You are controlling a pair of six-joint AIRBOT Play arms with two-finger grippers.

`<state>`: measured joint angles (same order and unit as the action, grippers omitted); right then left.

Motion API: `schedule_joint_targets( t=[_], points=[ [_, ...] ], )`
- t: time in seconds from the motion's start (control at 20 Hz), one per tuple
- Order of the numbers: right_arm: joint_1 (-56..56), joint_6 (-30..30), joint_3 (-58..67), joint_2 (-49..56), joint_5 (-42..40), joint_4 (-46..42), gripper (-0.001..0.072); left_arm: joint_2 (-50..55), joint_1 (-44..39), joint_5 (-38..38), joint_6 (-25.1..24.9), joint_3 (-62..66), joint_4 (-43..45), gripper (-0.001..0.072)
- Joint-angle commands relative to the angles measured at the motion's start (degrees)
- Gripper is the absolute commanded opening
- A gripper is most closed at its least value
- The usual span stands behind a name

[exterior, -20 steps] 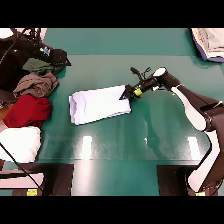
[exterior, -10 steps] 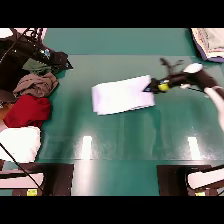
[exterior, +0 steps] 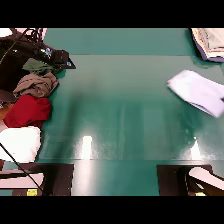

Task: Fold the shirts.

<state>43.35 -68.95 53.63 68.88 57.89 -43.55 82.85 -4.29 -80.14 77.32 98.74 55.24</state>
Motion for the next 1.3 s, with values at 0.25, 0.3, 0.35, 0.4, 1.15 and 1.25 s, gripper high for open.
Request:
schedule_joint_targets(
  t=[0.25,0.3,0.35,0.4,1.15,1.25],
  points=[
    [17.9,-0.1,-6.8,-4.0,-2.1,-11.0,0.0019,0.0,0.0,0.4,0.7,0.0,-0.3,0.0027],
    [17.9,0.0,-6.8,-3.9,-1.1,-14.1,0.0036,0.0,0.0,0.4,0.7,0.0,-0.2,0.0027],
    [17.9,0.0,-6.6,-3.9,-0.2,-17.2,0.0214,0.0,0.0,0.4,0.7,0.0,-0.2,0.0027],
    [17.9,0.0,-5.7,-3.9,1.4,-21.2,0.0461,0.0,0.0,0.3,0.7,0.0,-0.2,0.0027],
    [-17.4,-2.8,7.7,-3.9,15.8,-6.2,0.0259,0.0,0.0,4.5,0.3,0.0,-0.2,0.0028],
    [-25.6,-2.8,7.8,-3.9,15.6,-6.1,0.0110,0.0,0.0,3.9,0.3,0.0,-0.2,0.0027]
  ],
)
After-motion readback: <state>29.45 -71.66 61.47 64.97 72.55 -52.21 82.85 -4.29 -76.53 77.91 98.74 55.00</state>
